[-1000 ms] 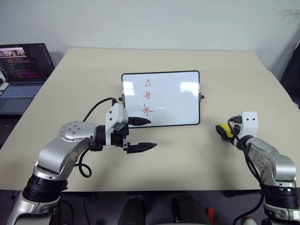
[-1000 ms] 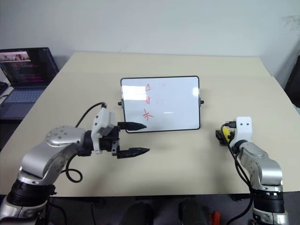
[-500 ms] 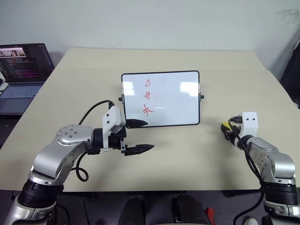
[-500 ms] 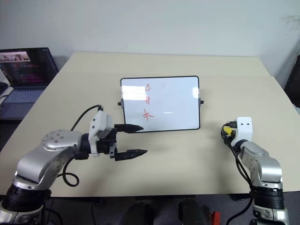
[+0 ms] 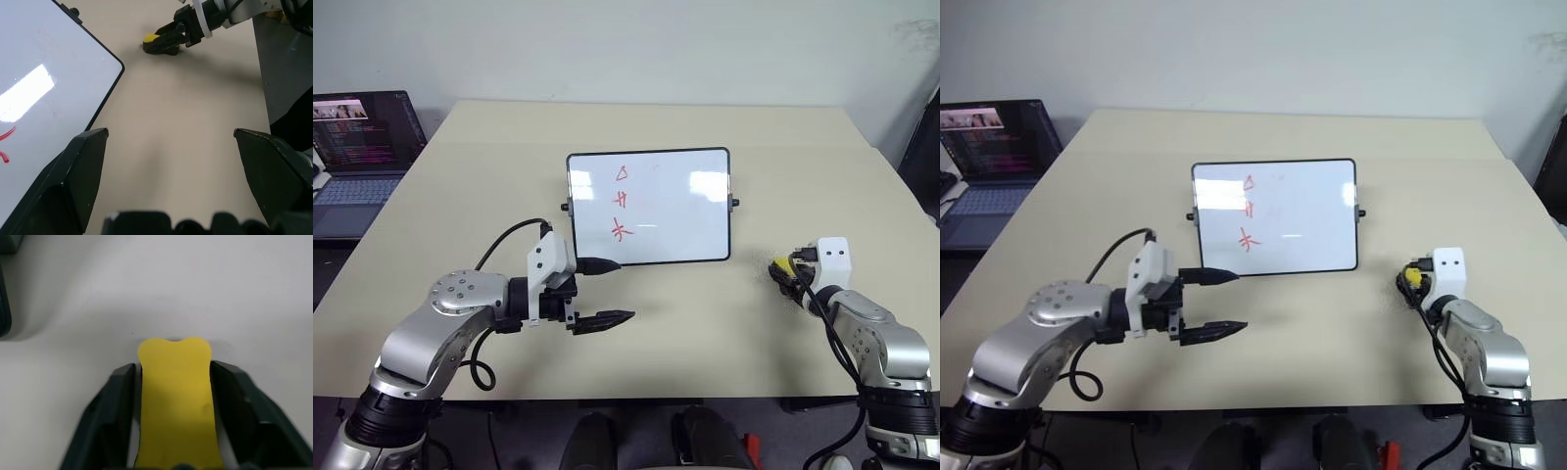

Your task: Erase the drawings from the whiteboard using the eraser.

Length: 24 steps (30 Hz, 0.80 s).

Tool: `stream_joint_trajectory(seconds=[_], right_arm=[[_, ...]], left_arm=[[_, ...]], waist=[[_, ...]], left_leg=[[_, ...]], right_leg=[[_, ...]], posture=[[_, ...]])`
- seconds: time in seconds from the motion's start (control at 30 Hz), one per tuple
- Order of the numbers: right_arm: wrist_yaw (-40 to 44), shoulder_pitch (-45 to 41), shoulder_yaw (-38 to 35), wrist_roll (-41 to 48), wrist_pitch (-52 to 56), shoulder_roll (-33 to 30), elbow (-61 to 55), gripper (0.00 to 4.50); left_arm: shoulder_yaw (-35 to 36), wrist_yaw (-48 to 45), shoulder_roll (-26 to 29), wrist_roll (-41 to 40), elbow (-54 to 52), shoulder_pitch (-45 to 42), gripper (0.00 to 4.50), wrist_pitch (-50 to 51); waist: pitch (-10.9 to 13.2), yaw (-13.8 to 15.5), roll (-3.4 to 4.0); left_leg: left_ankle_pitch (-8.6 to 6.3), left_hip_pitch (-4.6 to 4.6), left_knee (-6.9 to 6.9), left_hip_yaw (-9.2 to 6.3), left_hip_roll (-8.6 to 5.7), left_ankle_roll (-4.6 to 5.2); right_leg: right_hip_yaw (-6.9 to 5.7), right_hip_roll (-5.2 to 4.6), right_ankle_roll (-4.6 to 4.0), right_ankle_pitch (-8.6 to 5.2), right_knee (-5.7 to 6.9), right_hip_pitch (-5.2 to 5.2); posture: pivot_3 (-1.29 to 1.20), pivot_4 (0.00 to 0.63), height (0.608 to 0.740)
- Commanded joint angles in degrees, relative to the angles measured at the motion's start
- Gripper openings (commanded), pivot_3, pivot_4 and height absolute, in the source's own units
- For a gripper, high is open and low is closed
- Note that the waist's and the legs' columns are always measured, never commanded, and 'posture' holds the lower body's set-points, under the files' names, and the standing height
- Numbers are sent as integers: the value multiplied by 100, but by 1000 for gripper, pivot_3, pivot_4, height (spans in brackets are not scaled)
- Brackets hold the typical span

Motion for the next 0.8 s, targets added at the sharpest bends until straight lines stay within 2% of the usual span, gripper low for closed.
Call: stream_joint_trajectory(seconds=[0.03, 0.07, 0.53, 0.63, 0.8], right_arm=[[57, 38, -80, 18, 83, -146, -434, 3733], [71, 71, -100, 47, 166, -161, -533, 4050], [-17, -1, -260, -93, 138, -158, -268, 4050], [-30, -58, -222, -121, 77, -127, -163, 3464], [-19, -130, -252, -136, 8, -86, -93, 1616]], left_arm=[[124, -114, 79, -18, -156, -103, 4500, -118], [111, -153, 80, -32, -171, -120, 4500, -128], [21, -319, 19, 60, -1, -377, 4500, -184], [36, -316, 37, 77, -17, -332, 4500, -202], [104, -262, 52, 79, -75, -227, 4500, -177]], waist=[[0, 2, 0], [0, 4, 0], [0, 2, 0], [0, 1, 0], [0, 2, 0]], left_leg=[[0, 0, 0, 0, 0, 0], [0, -1, 0, 0, -1, 0], [0, 0, 0, 0, -1, 0], [0, 0, 0, 1, -1, 0], [0, 0, 0, 0, -1, 0]], right_leg=[[0, 0, 0, 0, 0, 0], [0, 0, 0, 0, 0, 0], [0, 0, 0, 0, -1, 0], [1, 0, 0, 0, -1, 0], [0, 0, 0, 0, -1, 0]], posture=[[0, 150, 740], [0, 150, 740], [0, 150, 740], [0, 150, 740], [0, 150, 740]])
